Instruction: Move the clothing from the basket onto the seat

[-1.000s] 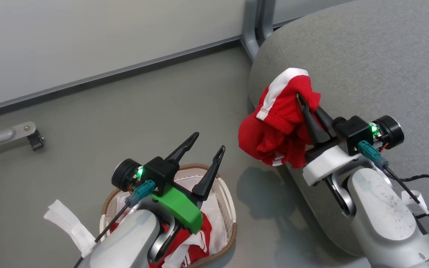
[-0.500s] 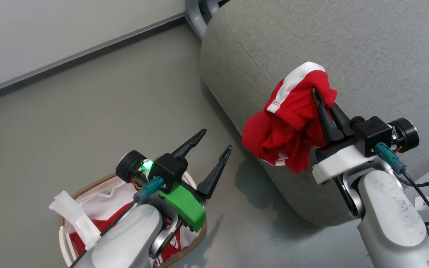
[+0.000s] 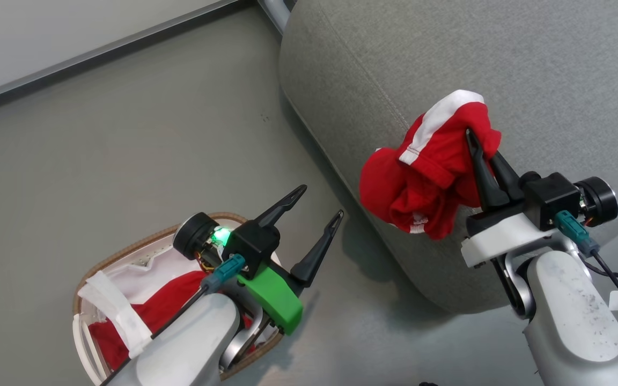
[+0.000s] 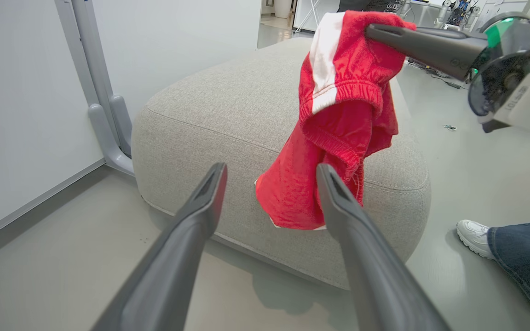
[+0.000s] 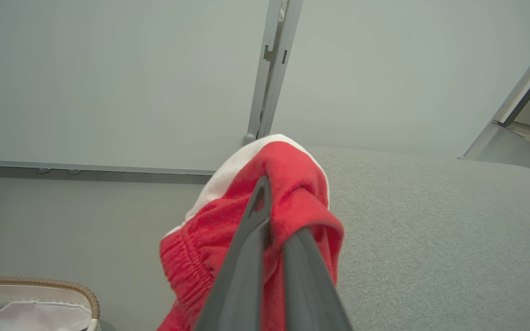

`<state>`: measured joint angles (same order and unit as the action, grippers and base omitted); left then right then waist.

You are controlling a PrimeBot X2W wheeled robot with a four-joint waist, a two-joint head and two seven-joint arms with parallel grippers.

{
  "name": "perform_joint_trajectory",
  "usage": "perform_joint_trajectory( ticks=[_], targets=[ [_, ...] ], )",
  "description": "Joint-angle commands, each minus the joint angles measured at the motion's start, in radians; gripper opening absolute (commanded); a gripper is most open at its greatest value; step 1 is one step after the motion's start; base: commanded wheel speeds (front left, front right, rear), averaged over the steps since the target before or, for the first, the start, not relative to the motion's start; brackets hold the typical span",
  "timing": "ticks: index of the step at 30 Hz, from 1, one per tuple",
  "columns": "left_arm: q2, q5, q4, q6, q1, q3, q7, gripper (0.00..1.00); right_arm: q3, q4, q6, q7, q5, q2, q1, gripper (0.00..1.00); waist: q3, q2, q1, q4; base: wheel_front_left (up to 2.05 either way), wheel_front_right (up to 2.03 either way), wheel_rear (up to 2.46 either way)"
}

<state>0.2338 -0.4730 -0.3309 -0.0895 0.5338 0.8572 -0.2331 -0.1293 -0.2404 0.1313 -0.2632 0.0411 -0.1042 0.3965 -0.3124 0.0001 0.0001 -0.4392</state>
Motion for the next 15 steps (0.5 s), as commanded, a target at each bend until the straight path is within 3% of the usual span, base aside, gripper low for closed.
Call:
perform_joint_trajectory(
  ticks=[1,8,15],
  targets=[
    [0.004,0.009,0.005,-0.005,0.017,0.003,0.002,1.00,0.003,0.001,-0.001,-0.002,-0.006,-0.002,-0.003,0.00,-0.013,-0.0001,-0.0001,0.016,0.00,0.00,0.00],
    [0.013,0.018,0.038,-0.003,0.027,0.015,0.007,1.00,0.023,-0.001,-0.001,-0.002,-0.030,-0.048,0.117,0.00,-0.058,-0.0001,-0.0001,0.053,0.00,0.00,0.00],
    [0.020,0.034,0.089,0.002,0.055,0.032,0.026,1.00,0.055,-0.077,-0.001,-0.002,-0.041,-0.183,0.361,0.00,-0.132,-0.0001,-0.0001,0.116,0.00,0.00,0.00]
  ],
)
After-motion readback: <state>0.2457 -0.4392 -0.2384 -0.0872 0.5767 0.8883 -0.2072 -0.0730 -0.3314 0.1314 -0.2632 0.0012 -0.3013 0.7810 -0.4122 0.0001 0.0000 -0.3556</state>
